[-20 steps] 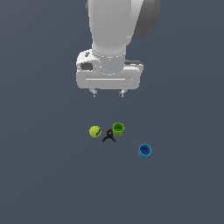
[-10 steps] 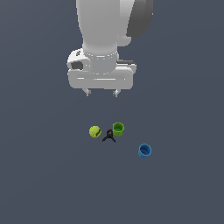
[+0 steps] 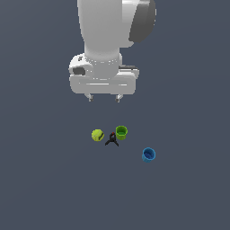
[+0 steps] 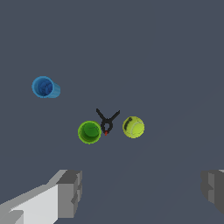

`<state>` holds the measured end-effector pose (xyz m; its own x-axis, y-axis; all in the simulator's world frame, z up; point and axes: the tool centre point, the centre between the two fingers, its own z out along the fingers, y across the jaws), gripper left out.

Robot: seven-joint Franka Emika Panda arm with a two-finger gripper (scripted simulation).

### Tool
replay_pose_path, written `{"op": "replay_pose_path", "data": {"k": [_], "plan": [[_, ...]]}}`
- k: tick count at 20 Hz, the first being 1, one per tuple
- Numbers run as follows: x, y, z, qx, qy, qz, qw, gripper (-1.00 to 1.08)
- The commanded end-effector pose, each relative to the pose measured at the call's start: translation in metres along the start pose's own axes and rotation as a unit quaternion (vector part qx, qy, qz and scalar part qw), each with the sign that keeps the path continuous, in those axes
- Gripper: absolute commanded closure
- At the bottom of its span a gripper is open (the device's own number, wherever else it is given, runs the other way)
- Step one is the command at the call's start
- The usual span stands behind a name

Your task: Pick up a designated object from a clutter of objects.

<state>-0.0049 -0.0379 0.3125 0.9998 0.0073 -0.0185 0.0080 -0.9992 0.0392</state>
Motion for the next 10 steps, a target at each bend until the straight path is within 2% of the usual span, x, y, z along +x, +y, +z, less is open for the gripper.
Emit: {"op": "replay_pose_path", "data": {"k": [1,10], "plan": [[0.002,-0.003,0.009,0.0,0.0,-0.002,1.0,-0.92],[0.01,-0.026,0.07,0.004,0.003,-0.016,0.9999,-0.92]]}}
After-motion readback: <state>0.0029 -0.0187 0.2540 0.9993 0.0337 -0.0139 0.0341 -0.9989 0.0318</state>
